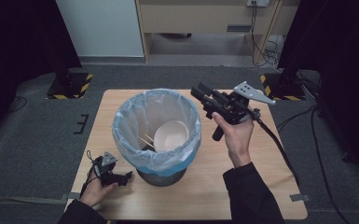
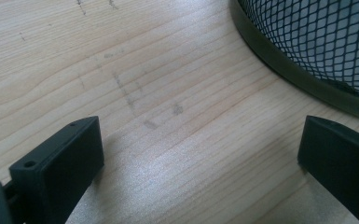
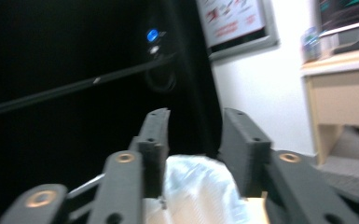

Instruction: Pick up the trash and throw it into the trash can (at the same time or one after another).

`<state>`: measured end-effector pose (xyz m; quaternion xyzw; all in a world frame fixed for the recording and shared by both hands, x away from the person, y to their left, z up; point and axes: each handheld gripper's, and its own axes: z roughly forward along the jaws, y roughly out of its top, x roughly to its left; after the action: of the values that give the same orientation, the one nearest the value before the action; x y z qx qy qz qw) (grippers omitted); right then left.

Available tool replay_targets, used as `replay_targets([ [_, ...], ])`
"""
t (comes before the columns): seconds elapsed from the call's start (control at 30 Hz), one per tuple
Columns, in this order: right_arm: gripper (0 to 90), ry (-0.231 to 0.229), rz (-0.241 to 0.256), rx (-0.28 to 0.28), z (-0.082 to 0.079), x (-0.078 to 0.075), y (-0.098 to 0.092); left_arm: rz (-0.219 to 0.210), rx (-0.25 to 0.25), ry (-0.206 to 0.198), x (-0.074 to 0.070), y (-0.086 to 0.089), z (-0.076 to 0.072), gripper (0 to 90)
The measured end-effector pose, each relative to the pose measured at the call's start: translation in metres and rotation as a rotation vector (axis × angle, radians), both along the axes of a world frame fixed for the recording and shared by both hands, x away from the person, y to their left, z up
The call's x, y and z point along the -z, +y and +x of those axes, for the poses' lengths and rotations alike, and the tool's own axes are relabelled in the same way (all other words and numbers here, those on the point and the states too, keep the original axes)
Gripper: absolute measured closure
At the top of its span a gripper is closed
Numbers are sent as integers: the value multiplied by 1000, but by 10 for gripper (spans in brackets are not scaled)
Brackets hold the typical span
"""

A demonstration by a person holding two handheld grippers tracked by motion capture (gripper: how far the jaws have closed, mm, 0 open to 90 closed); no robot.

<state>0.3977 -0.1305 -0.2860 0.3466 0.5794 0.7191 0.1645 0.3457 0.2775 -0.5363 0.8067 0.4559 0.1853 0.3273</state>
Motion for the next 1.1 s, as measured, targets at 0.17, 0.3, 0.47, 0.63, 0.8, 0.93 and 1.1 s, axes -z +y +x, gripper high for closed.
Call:
replay_targets([
  [0.17, 402, -21, 4, 118, 2, 0, -29, 0, 0, -1, 0, 0, 0, 0],
  [0.3, 348, 4, -23, 175, 2, 14, -51, 0, 0, -1, 0, 0, 0, 0],
  [0.47, 312, 73, -85, 213, 1, 48, -74, 1, 0, 0, 0, 0, 0, 0],
  [0.63, 288, 156, -164, 222, -3, 87, -90, 0, 0, -1, 0, 0, 0, 0],
  [0.8, 270, 256, -226, 246, -5, 130, -107, 0, 0, -1, 0, 0, 0, 0],
  [0.93, 249, 344, -307, 259, -6, 160, -118, 0, 0, -1, 0, 0, 0, 0],
  [1.1, 235, 468, -381, 278, -6, 194, -137, 0, 0, -1, 0, 0, 0, 0],
])
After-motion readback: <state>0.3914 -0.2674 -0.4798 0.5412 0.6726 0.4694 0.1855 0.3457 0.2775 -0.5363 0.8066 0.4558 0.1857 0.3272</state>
